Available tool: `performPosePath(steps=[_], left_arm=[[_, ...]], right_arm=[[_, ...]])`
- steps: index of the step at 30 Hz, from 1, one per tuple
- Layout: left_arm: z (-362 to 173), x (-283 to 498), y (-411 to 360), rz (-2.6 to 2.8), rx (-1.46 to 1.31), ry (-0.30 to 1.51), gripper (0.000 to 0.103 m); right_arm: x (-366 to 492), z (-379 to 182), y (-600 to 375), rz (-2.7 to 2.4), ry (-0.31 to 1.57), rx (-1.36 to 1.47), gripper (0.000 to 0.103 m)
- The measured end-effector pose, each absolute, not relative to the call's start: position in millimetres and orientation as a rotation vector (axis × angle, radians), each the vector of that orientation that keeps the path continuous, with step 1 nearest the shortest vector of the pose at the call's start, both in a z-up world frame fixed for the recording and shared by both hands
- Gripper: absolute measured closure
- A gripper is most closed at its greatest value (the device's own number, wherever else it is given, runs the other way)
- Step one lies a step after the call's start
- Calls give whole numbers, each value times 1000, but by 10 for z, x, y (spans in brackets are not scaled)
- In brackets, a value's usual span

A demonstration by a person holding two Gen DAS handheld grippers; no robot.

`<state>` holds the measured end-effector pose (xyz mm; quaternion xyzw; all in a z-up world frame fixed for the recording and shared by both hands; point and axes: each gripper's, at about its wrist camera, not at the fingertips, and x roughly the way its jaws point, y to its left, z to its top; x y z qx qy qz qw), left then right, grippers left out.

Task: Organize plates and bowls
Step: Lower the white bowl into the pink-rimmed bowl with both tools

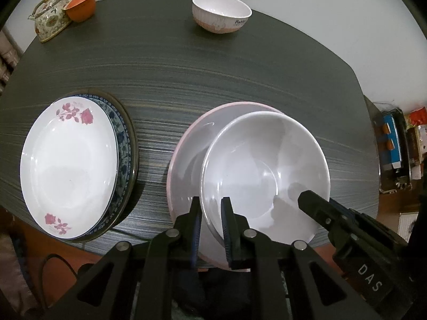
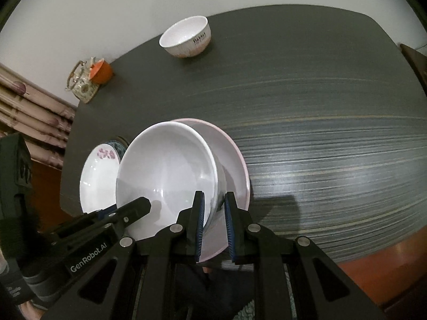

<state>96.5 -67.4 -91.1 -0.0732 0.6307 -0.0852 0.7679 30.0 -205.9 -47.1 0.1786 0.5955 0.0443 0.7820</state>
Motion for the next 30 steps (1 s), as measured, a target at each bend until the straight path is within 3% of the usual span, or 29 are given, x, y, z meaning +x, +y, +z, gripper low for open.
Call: performPosePath(steps=[30], left_arm=[[-1013, 1013, -880, -160, -103, 1370, 88]], right_arm=[[318, -609, -1817, 60, 1310, 231, 82]])
